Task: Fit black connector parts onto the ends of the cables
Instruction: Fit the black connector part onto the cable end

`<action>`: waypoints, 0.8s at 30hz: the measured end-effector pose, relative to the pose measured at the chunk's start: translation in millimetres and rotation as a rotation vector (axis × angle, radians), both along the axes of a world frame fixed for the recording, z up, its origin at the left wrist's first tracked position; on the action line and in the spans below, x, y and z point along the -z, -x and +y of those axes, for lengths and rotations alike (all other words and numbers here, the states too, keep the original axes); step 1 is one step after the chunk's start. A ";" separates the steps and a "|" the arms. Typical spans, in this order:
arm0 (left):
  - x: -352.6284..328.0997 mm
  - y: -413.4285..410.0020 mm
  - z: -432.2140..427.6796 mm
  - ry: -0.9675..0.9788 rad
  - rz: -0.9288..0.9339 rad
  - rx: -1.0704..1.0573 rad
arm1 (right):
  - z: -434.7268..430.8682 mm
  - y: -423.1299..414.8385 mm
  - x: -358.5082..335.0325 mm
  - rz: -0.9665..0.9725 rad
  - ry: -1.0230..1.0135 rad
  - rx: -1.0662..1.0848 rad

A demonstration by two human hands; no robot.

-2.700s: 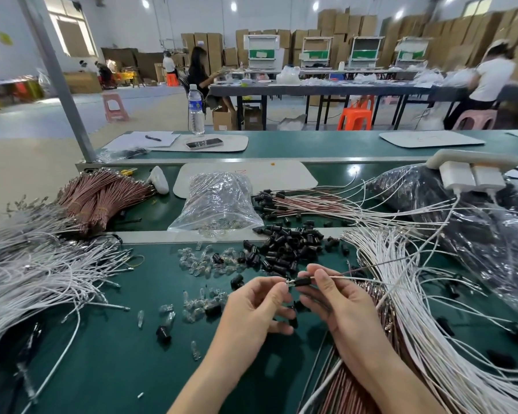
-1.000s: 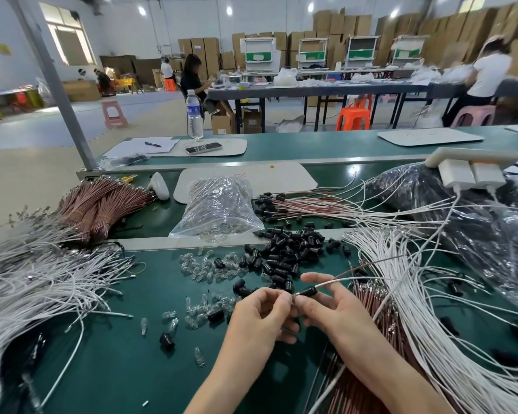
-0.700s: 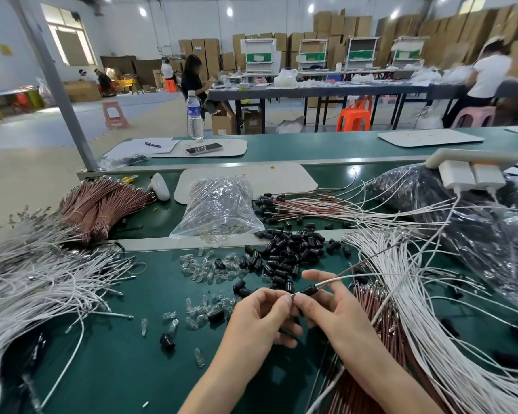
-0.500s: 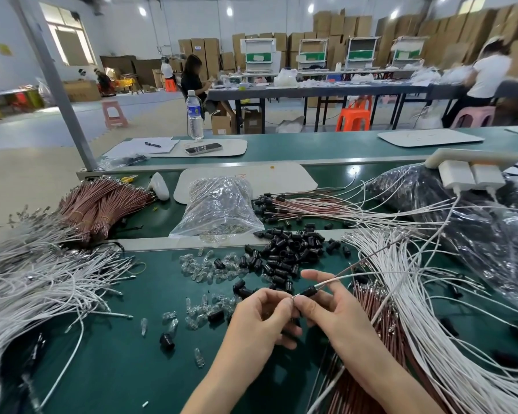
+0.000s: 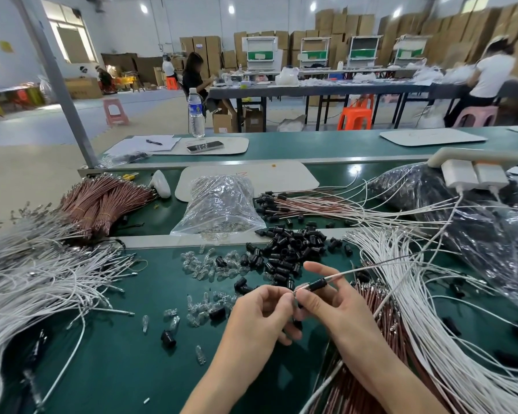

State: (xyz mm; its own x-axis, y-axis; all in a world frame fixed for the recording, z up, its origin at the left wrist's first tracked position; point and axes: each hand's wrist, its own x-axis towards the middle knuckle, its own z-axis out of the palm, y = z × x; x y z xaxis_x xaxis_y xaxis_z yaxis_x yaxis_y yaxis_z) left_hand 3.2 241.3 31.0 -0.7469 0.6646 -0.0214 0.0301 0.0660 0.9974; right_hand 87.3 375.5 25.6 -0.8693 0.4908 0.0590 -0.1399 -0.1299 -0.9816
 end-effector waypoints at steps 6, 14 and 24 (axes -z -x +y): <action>-1.3 1.5 -1.6 -0.023 0.002 0.041 | -0.6 0.4 -0.7 0.000 0.020 0.028; -2.3 -1.4 -4.7 0.038 0.205 0.032 | 1.8 1.9 1.2 0.007 0.061 0.035; -0.1 28.3 -37.0 0.647 0.895 -0.376 | 9.9 4.1 6.9 0.068 0.249 0.072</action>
